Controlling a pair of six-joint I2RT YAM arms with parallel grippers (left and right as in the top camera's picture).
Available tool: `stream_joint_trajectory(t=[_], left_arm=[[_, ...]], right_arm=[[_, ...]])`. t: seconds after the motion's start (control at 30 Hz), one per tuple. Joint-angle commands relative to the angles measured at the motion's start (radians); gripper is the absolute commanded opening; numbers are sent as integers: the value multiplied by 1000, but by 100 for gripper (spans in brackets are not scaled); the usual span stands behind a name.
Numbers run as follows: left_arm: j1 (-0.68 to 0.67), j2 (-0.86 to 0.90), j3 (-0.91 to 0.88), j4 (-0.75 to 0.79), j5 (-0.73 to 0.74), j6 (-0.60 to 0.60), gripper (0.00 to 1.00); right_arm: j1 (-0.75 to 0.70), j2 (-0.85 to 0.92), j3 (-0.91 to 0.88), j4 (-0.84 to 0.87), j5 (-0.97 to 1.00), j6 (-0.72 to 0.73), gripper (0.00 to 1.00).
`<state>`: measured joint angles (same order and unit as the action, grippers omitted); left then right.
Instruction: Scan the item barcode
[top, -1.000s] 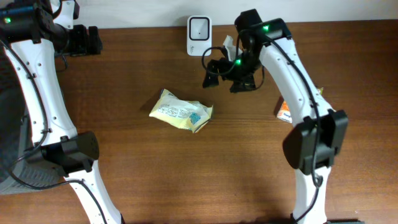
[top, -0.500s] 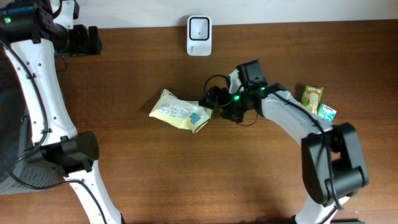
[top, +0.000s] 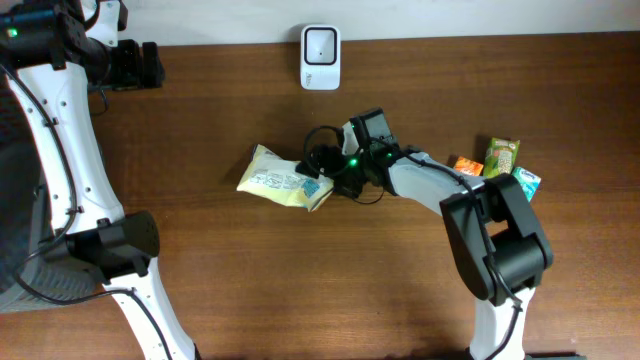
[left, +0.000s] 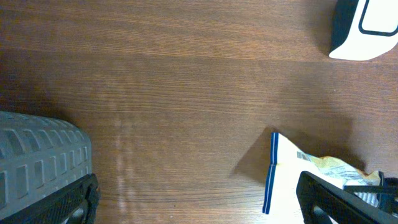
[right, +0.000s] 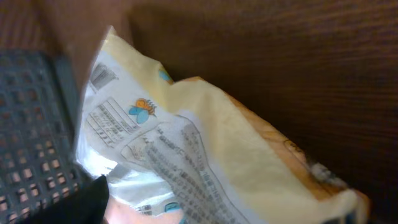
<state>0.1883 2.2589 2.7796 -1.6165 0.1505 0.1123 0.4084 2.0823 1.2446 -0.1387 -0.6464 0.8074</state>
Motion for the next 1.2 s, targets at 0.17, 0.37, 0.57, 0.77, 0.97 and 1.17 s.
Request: stream_joint_trajectory(t=[0.17, 0.37, 0.57, 0.77, 0.97, 1.17], left_arm=[[-2, -6, 7, -1, 11, 10, 99], [-2, -6, 7, -1, 11, 10, 99], [-2, -6, 7, -1, 11, 10, 99], [-2, -6, 7, -1, 11, 10, 99], [-2, -6, 7, -1, 11, 10, 99], [-2, -6, 7, -1, 11, 10, 99]], right_arm=[[8, 65, -8, 1, -14, -62, 38], [-25, 58, 31, -8, -130, -172, 4], [-68, -28, 209, -394, -237, -656, 4], [-223, -152, 527, -911, -216, -1036, 4], [-380, -299, 547, -982, -496, -1281, 4], [-402, -343, 547, -1047, -513, -1407, 4]])
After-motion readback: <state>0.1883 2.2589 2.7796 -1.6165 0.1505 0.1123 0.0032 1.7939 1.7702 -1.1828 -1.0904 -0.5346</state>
